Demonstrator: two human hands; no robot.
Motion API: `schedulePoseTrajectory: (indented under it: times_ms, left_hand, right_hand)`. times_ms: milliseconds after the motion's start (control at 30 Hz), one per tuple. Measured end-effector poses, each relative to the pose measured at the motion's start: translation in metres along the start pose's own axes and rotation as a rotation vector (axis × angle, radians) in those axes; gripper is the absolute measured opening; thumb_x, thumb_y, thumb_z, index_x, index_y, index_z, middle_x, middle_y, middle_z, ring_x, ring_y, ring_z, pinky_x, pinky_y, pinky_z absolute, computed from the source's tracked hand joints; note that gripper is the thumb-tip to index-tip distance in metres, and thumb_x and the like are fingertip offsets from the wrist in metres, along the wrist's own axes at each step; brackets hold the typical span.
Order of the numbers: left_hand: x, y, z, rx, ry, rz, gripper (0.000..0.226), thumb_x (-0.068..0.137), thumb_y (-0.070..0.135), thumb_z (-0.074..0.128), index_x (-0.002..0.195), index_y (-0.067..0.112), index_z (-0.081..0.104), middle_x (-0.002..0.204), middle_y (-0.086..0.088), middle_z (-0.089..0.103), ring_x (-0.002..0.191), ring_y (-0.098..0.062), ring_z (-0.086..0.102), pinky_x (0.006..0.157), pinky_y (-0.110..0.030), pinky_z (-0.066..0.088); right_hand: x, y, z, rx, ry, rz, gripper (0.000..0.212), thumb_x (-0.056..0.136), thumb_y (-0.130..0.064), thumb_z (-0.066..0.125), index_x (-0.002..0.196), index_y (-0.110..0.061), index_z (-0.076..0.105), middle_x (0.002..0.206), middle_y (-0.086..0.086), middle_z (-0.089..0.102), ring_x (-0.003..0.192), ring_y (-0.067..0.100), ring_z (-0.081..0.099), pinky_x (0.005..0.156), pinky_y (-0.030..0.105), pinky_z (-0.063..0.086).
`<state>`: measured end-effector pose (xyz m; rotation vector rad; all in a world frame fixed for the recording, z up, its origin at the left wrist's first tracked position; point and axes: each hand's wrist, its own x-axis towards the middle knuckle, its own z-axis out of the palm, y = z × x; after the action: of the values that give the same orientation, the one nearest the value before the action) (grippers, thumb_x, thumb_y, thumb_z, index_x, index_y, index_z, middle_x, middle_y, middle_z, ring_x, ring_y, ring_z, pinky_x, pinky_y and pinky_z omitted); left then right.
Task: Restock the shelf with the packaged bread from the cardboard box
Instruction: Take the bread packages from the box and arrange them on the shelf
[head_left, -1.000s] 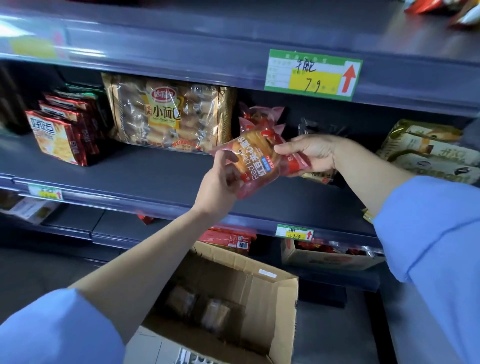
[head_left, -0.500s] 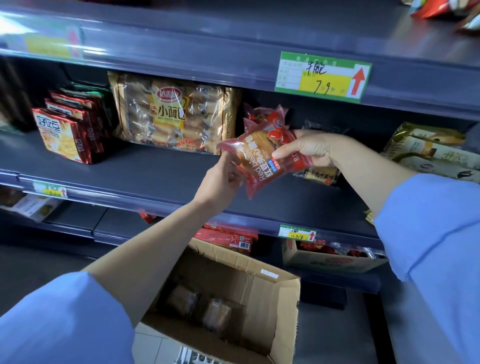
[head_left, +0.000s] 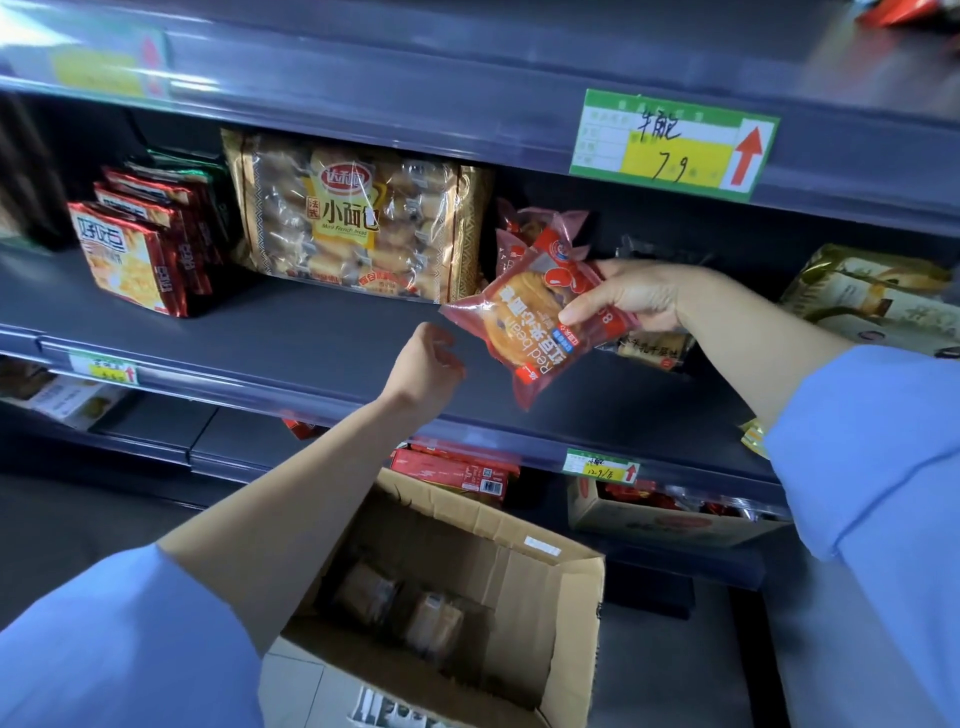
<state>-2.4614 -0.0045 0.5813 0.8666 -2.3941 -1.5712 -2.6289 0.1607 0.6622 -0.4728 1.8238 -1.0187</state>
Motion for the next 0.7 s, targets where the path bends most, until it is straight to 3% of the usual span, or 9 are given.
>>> schedulePoseTrajectory:
  times_ms: [133,233,300,400,467,567,700]
  left_hand:
    - [-0.004,0.007,-0.002,-0.076,-0.084,-0.037,0.046,0.081,0.003,0.066,0.122,0.002,0.047,0.084,-0.003,0.060,0.071,-0.019,0.052,0.073,-0.033,0.044]
    - [-0.010,0.017,-0.004,-0.184,-0.270,-0.084,0.072,0.065,0.025,0.079,0.125,0.009,0.043,0.101,-0.005,0.062,0.089,-0.019,0.058,0.079,-0.033,0.049]
    - [-0.013,0.024,-0.002,-0.254,-0.379,-0.123,0.067,0.063,0.030,0.078,0.119,0.015,0.045,0.105,-0.005,0.063,0.096,-0.019,0.061,0.082,-0.034,0.051]
    - [-0.011,0.030,0.001,-0.395,-0.376,-0.123,0.036,0.078,0.012,0.075,0.105,0.013,0.052,0.077,-0.003,0.061,0.067,-0.017,0.056,0.060,-0.028,0.048]
    - [-0.005,0.031,0.000,-0.421,-0.313,-0.116,0.042,0.073,0.009,0.078,0.108,0.007,0.053,0.069,-0.002,0.063,0.055,-0.014,0.054,0.052,-0.024,0.044]
    - [0.002,0.032,-0.006,-0.275,-0.276,-0.096,0.041,0.075,0.007,0.076,0.110,0.011,0.055,0.096,-0.005,0.066,0.070,-0.016,0.062,0.061,-0.030,0.055]
    - [0.009,0.040,-0.006,0.092,-0.288,-0.013,0.052,0.075,-0.005,0.067,0.123,0.013,0.056,0.094,-0.006,0.064,0.071,-0.024,0.060,0.069,-0.039,0.058]
  right_hand:
    - [0.001,-0.001,0.003,0.006,-0.013,-0.018,0.041,0.079,0.003,0.065,0.117,-0.012,0.059,0.111,0.013,0.067,0.096,0.025,0.066,0.085,0.034,0.055]
    - [0.002,-0.001,0.007,0.060,-0.029,-0.029,0.032,0.081,0.003,0.063,0.110,-0.011,0.062,0.106,0.011,0.069,0.093,0.024,0.067,0.084,0.034,0.056]
    - [0.003,0.001,0.013,0.117,-0.056,-0.031,0.036,0.075,0.001,0.071,0.108,-0.010,0.063,0.099,0.009,0.073,0.088,0.022,0.070,0.082,0.034,0.057]
    - [0.006,0.007,0.018,0.218,-0.099,-0.010,0.072,0.045,-0.009,0.088,0.112,-0.009,0.063,0.098,0.009,0.074,0.084,0.020,0.073,0.084,0.036,0.057]
    - [0.006,0.011,0.018,0.199,-0.059,0.010,0.072,0.049,-0.012,0.086,0.116,-0.014,0.060,0.097,0.003,0.075,0.086,0.015,0.072,0.095,0.039,0.051]
    - [0.003,0.014,0.016,0.136,0.122,0.037,0.067,0.076,-0.005,0.073,0.135,-0.021,0.045,0.120,-0.002,0.064,0.112,0.016,0.058,0.112,0.045,0.031]
    - [0.000,0.019,0.017,-0.154,0.238,0.057,0.088,0.076,-0.011,0.077,0.145,-0.029,0.026,0.150,-0.003,0.032,0.130,0.017,0.037,0.113,0.039,0.030]
